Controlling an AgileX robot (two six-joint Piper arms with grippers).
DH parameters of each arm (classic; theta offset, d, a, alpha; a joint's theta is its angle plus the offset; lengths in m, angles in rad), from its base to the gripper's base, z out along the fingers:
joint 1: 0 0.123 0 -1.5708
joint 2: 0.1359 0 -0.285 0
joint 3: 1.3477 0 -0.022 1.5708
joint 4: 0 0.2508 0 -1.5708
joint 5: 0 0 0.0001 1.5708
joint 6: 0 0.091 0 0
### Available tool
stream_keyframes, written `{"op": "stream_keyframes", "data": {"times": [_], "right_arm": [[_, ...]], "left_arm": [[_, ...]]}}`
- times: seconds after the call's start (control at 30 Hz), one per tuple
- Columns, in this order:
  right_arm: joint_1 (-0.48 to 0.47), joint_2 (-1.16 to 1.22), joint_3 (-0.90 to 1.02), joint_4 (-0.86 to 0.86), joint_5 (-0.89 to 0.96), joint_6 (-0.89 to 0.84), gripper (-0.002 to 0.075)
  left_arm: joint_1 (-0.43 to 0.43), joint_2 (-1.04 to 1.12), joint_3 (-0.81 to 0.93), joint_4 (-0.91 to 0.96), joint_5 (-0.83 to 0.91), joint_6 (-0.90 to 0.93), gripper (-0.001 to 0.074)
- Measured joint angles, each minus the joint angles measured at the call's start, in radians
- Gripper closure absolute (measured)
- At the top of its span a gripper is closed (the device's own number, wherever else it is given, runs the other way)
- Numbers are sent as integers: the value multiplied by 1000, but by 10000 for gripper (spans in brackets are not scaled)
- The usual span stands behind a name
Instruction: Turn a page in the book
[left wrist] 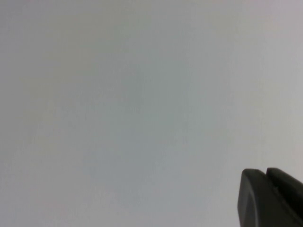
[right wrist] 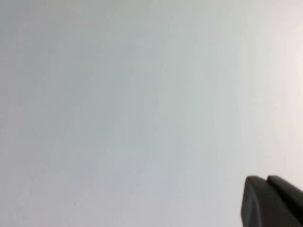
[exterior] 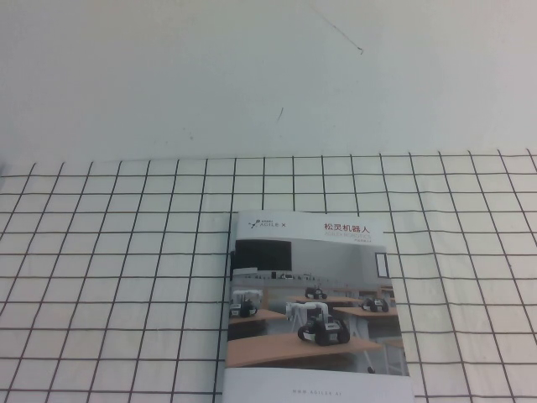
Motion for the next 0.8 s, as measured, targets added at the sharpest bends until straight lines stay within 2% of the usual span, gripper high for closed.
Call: {"op": "stream_keyframes", "data": {"times": [0.27,0.37,0.47,0.63,0.8], "right_arm": [[0,0,0,18,-42,3,728],[0,0,-18,18,7,5,728],[0,0,-86,18,96,-4,728],[0,0,-249,18,319,5,728],[0,36,-384,18,550,9,728]], "left_arm": [[0,0,0,-15,-101,-57,737],[0,-2,-11,-20,-57,-82,737],[0,-2,-95,-23,153,-97,737],[0,9,-325,-24,650,20,737],[0,126,-464,-13,955,58,737]]}}
